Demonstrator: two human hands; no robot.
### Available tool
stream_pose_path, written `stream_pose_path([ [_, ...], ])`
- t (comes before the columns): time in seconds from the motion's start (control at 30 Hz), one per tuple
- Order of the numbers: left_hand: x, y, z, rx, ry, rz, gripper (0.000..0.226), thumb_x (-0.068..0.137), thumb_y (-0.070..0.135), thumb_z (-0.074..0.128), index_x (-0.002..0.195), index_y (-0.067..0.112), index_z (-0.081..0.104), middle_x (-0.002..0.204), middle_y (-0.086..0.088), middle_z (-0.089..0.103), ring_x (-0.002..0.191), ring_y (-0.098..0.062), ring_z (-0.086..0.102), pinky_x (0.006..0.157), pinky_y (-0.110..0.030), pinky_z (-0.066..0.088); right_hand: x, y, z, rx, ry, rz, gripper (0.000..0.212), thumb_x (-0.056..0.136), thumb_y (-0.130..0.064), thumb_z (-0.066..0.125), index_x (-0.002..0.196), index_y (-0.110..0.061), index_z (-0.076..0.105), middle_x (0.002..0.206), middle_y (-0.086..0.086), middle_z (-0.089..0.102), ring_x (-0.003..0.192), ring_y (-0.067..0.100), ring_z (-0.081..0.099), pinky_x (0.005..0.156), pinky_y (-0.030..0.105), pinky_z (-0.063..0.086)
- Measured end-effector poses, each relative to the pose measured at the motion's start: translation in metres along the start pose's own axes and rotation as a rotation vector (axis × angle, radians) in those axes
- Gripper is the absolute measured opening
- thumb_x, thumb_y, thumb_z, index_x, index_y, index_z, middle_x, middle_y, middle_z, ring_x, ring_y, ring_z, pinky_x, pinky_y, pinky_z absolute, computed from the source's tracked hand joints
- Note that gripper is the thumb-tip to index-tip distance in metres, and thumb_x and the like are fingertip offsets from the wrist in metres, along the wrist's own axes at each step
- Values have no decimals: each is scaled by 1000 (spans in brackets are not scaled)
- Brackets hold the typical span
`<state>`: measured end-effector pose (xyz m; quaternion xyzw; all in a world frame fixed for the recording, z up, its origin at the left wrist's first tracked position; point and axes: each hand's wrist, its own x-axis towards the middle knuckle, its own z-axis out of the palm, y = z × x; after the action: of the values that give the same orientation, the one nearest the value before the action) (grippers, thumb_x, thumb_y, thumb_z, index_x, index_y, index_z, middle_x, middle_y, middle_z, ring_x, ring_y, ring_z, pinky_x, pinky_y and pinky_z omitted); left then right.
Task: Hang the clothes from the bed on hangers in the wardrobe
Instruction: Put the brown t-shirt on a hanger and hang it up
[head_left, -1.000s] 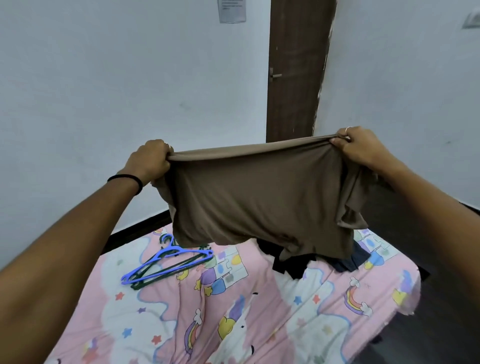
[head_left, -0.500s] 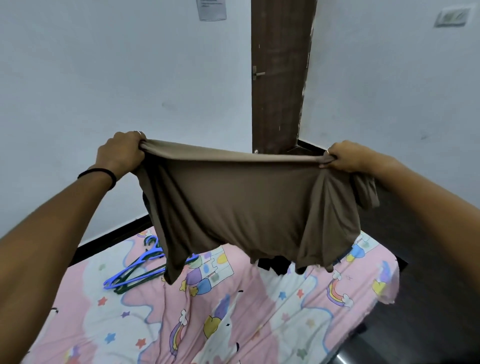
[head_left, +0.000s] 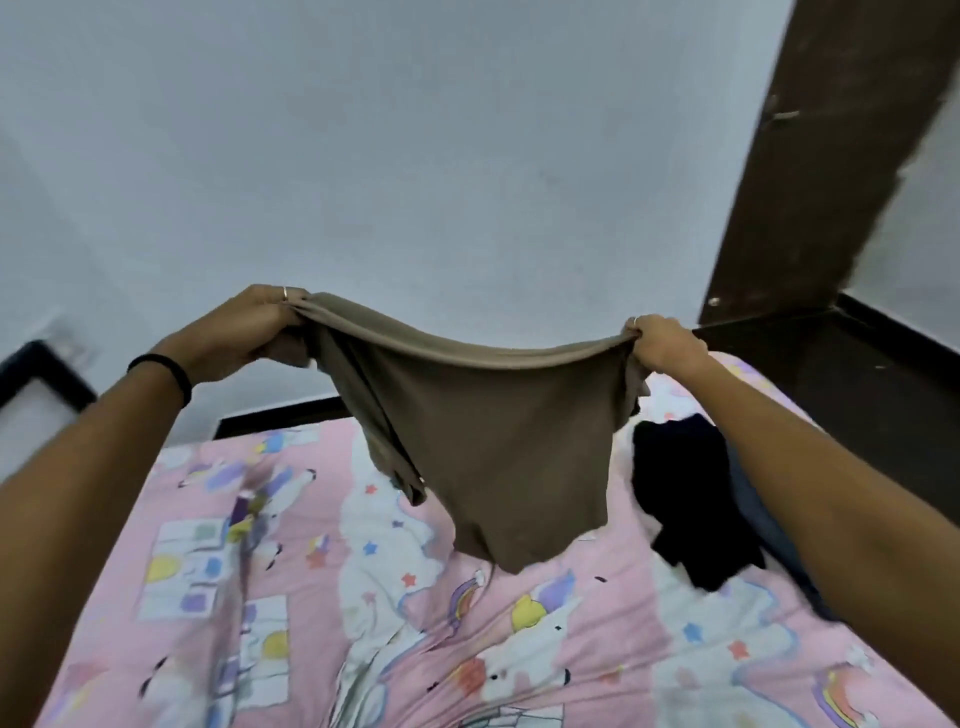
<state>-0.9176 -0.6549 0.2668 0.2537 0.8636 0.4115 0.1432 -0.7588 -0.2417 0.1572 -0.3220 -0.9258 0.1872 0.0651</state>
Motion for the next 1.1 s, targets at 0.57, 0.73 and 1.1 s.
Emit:
stream_pose_path([
  [0.57, -109, -77, 388, 26, -1327, -147, 34, 93, 0, 53, 126, -10, 55, 131, -24, 55, 117, -30, 54, 93, -11, 38, -13, 108, 148, 276, -209, -100, 44, 79, 19, 35, 99, 0, 70, 106, 14, 65, 94, 23, 56, 78, 27, 42],
  [0.73, -149, -108, 513, -43, -1279, -88, 40, 95, 18, 51, 124, -9, 54, 132, -25, 54, 122, -36, 51, 98, -15, 33, -47, 224, 213, 71, -149, 83, 40, 83, 16, 41, 106, 0, 68, 111, 25, 65, 97, 44, 59, 86, 41, 48],
  [1.1, -91, -263, 510, 318, -842, -177, 39, 85, 10, 52, 124, 5, 55, 126, -13, 58, 118, -30, 55, 96, -37, 45, -124, 293, 330, 72, -271, 390, 34, 79, -16, 50, 91, 9, 69, 98, 30, 65, 102, 44, 58, 92, 44, 43],
])
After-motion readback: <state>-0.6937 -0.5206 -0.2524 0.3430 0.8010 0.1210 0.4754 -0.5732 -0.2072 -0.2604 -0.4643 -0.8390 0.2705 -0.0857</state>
